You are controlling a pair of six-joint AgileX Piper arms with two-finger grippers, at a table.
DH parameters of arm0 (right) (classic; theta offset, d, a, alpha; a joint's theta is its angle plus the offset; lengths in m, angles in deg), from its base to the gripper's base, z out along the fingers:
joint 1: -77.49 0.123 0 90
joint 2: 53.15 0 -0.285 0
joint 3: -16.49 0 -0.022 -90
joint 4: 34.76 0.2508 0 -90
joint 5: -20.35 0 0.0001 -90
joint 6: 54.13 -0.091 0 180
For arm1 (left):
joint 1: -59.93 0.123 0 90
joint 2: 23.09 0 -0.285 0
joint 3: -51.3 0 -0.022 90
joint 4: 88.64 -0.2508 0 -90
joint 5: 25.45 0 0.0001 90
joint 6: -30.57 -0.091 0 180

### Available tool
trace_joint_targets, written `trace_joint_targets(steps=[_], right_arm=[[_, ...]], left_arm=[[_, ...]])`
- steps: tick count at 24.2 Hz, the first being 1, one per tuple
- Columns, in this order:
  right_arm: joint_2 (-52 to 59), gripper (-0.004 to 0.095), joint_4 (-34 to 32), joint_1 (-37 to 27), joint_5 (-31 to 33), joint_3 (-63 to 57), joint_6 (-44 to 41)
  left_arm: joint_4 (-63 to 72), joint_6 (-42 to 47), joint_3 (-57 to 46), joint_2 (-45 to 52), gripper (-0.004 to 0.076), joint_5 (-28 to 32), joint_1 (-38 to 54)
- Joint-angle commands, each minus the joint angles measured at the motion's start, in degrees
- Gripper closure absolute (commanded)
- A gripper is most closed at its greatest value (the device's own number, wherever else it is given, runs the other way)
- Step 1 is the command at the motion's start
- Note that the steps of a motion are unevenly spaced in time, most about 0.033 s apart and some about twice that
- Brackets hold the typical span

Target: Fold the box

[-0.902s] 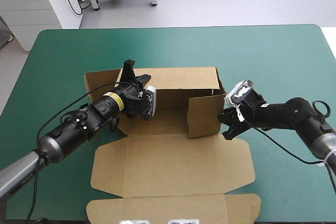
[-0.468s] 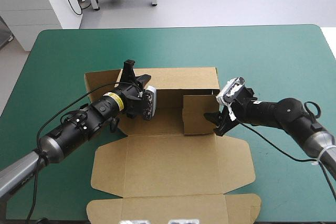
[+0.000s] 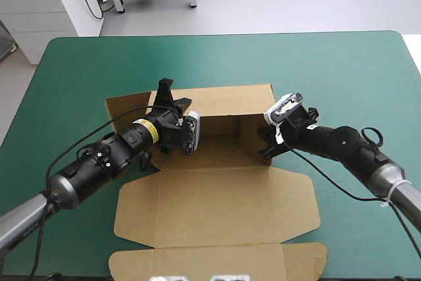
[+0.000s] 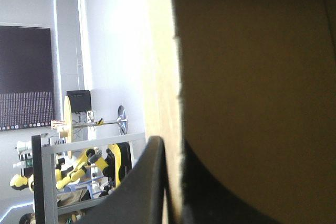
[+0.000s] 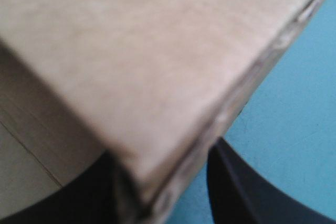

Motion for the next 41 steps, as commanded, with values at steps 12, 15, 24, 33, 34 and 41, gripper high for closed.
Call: trace_joint_targets(steps=[12, 15, 24, 33, 34, 41], right_arm=[[1.4, 0.0926, -0.3, 0.2, 3.2, 1.5, -2.5], [1.4, 0.0921, -2.6, 0.2, 0.2, 1.5, -6.3], [1.4, 0.0921, -11.5, 0.2, -6.9, 1.5, -18.1], [1.4, 0.0921, -13.0, 0.1, -8.6, 1.5, -21.1], [1.4, 0.0922, -13.0, 0.1, -8.7, 1.5, -21.1], [1.4, 0.0921, -14.2, 0.1, -9.5, 1.5, -21.1]], left_arm=[[4.2, 0.5, 0.5, 1.3, 0.0693, -1.9, -1.7], [6.5, 0.5, 0.5, 2.5, 0.0589, -0.5, -1.7], [7.8, 0.6, 0.6, 8.2, 0.0182, 2.0, -7.4], [8.3, 0.2, 0.6, 14.6, 0.0194, 1.1, -20.4], [8.3, 0.2, 0.6, 15.1, 0.0215, 1.2, -21.2], [11.4, 0.8, 3.4, 16.0, 0.0705, -2.9, -22.2]])
